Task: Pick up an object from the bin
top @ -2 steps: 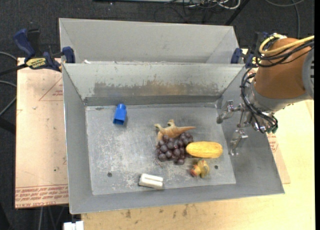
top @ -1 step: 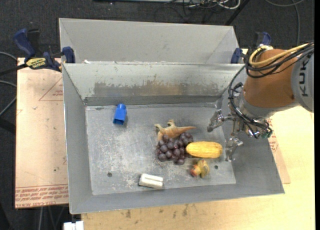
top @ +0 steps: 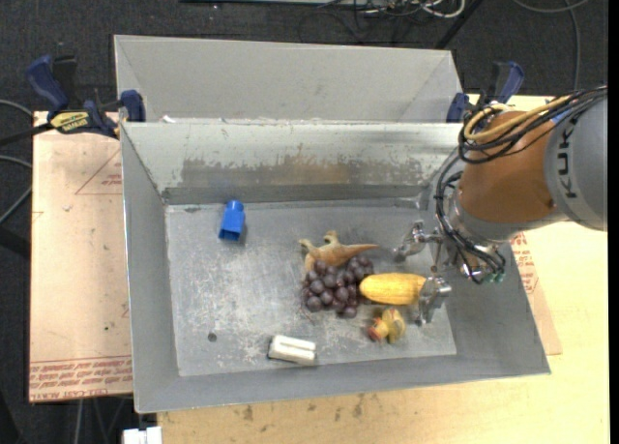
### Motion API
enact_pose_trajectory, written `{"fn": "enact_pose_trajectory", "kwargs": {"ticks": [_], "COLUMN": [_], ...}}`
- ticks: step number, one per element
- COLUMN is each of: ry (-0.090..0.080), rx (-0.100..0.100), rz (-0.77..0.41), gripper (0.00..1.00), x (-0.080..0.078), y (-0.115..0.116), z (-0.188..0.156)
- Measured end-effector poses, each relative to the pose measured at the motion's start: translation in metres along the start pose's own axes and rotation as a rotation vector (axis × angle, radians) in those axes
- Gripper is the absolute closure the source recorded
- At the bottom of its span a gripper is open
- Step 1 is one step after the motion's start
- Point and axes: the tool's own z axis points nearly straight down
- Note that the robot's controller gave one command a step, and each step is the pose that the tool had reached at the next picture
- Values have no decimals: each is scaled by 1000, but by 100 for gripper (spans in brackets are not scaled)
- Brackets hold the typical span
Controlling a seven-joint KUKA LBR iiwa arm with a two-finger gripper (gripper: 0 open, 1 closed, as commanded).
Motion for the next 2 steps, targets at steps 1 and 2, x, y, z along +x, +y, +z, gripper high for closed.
{"fn": "enact_pose_trajectory", "kwargs": {"ticks": [1,2], "ry": [-13,-13], "rx": [3,3], "rz": [112,112], "gripper": [100,100], "x": [4,4], "y": [2,2], "z": [11,11]}}
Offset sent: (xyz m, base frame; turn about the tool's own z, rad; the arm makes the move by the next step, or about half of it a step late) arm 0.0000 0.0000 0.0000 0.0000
